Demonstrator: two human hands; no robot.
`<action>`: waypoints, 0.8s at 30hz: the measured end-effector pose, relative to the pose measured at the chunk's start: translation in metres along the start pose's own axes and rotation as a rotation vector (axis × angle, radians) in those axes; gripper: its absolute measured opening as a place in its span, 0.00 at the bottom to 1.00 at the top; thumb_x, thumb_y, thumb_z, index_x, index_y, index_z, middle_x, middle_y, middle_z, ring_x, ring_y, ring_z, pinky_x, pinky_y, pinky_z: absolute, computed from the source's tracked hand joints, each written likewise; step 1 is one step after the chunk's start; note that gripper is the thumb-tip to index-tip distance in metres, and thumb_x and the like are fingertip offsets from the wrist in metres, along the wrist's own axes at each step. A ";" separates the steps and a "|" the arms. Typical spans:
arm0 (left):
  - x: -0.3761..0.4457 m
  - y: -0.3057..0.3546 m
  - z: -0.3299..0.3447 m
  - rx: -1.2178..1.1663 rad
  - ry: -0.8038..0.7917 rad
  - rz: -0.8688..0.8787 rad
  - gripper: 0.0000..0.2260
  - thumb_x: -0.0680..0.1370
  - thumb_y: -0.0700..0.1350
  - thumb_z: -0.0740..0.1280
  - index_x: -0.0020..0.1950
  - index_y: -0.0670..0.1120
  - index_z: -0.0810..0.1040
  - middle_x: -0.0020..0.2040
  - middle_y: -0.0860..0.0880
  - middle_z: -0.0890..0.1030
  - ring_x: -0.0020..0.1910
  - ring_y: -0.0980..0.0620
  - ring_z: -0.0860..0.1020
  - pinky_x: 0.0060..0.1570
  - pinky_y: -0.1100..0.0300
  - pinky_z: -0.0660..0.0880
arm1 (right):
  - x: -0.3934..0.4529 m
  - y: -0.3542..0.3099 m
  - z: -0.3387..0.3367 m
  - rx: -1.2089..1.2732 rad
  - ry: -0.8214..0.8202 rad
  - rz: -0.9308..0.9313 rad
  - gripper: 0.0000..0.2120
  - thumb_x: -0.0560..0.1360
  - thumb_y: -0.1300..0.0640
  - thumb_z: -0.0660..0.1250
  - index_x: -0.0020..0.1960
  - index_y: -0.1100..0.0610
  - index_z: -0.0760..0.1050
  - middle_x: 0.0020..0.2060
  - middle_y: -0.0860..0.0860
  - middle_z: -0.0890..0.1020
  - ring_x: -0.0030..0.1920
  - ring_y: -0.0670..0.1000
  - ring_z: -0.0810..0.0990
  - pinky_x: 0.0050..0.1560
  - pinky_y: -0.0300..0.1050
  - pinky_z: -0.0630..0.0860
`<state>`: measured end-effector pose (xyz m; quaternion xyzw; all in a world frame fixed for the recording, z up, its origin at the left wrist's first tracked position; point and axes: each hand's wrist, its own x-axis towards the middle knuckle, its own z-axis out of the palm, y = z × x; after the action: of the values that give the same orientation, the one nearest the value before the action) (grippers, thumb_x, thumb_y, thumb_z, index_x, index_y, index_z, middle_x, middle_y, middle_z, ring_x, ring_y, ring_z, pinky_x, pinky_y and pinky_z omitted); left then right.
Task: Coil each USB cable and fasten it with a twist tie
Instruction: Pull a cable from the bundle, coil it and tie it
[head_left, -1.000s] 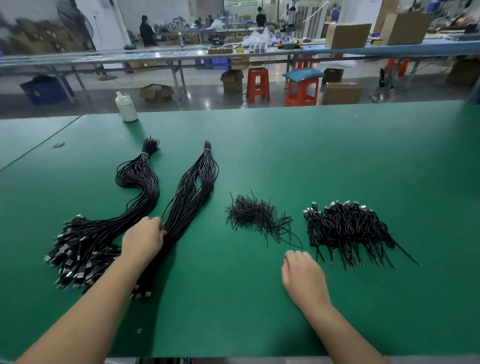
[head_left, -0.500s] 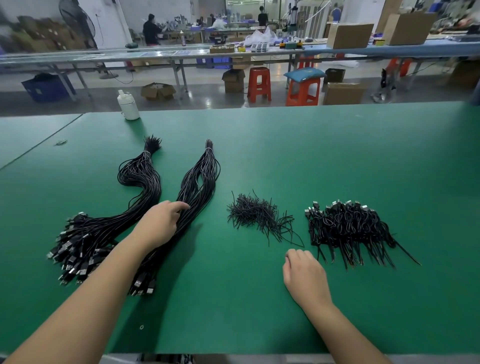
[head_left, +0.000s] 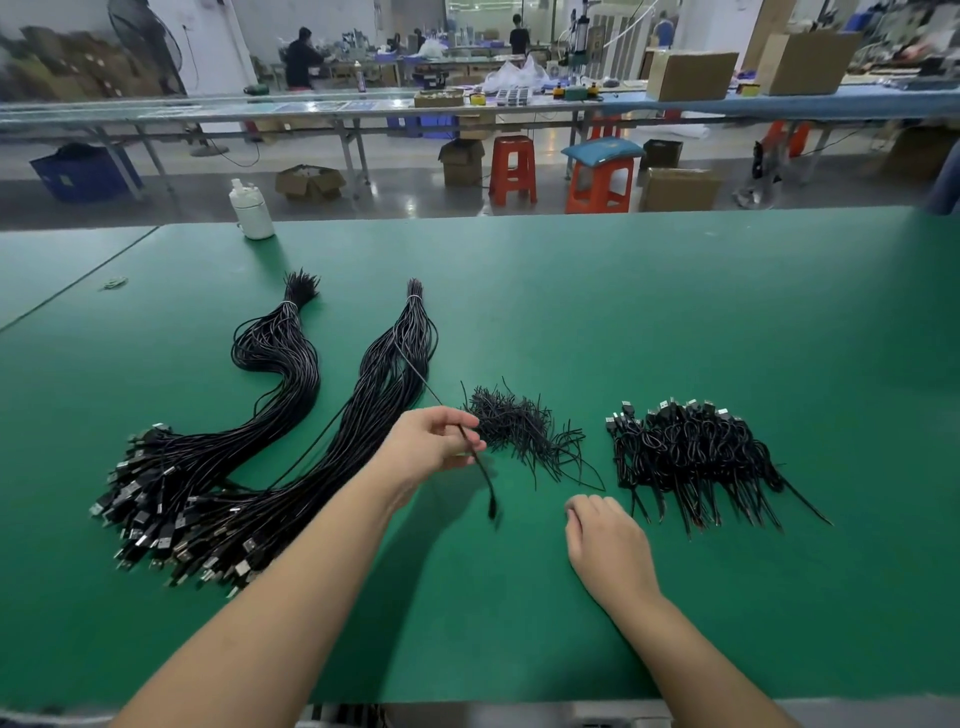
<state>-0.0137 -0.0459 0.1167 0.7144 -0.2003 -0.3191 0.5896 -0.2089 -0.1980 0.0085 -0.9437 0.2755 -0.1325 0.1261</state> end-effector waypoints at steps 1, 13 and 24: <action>0.001 -0.003 0.004 0.117 0.036 0.063 0.07 0.77 0.32 0.68 0.49 0.43 0.81 0.41 0.44 0.85 0.44 0.48 0.84 0.44 0.54 0.82 | 0.001 -0.002 -0.003 0.057 -0.020 0.020 0.09 0.83 0.54 0.58 0.49 0.51 0.77 0.39 0.43 0.78 0.40 0.45 0.76 0.41 0.40 0.74; -0.009 -0.023 0.014 1.280 0.058 0.809 0.09 0.77 0.47 0.69 0.41 0.42 0.83 0.45 0.45 0.80 0.52 0.43 0.80 0.51 0.50 0.77 | 0.036 -0.067 -0.075 1.474 -0.120 0.460 0.12 0.84 0.56 0.57 0.56 0.60 0.77 0.38 0.56 0.80 0.31 0.47 0.76 0.32 0.42 0.78; -0.019 -0.020 0.042 1.245 -0.193 0.503 0.11 0.83 0.55 0.51 0.45 0.53 0.65 0.45 0.46 0.81 0.45 0.43 0.78 0.42 0.52 0.71 | 0.035 -0.060 -0.083 0.523 -0.109 -0.096 0.09 0.84 0.56 0.56 0.55 0.47 0.75 0.42 0.43 0.80 0.43 0.44 0.79 0.45 0.45 0.74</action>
<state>-0.0585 -0.0590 0.0969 0.8207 -0.5587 -0.0596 0.1039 -0.1778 -0.1817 0.1114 -0.8968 0.1795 -0.1540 0.3739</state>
